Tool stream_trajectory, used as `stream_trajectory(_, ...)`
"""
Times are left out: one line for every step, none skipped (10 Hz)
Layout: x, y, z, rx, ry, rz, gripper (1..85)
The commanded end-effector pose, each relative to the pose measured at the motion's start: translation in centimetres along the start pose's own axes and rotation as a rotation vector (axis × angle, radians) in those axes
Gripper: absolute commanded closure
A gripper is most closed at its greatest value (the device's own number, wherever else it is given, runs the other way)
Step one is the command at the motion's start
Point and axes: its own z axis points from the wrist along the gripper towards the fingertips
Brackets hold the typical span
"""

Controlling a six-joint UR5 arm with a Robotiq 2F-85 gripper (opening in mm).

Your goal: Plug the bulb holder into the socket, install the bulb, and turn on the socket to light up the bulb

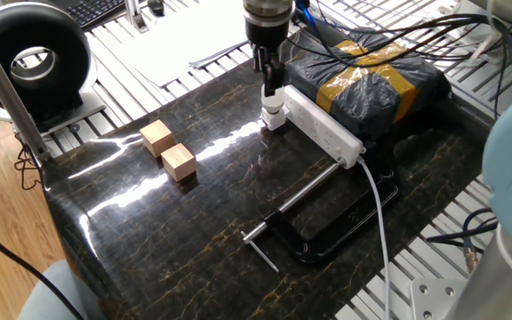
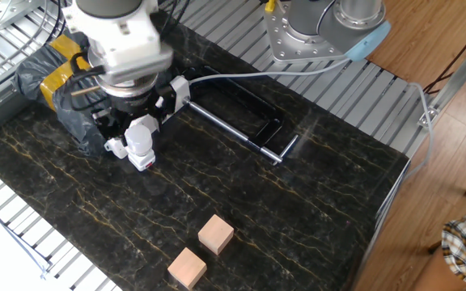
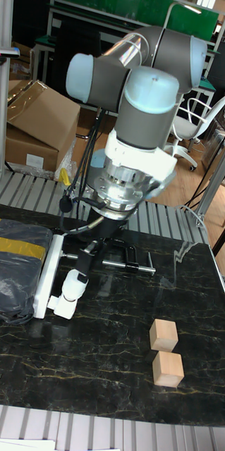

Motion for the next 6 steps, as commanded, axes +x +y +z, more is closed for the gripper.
stream_trajectory(1.1, 0.5, 0.9, -0.008, -0.011, -0.349, 21.3)
stream_trajectory(2.0, 0.2, 1.5, -0.010, 0.021, -0.421, 21.0)
stream_trajectory(2.6, 0.0, 1.9, -0.019, 0.041, -0.483, 20.3)
stream_trajectory(2.6, 0.0, 2.2, -0.020, 0.041, -0.527, 20.3)
stream_trajectory(2.3, -0.1, 2.2, -0.015, 0.032, -0.544, 20.3)
stream_trajectory(2.1, -0.5, 2.3, -0.006, 0.031, -0.569, 20.3)
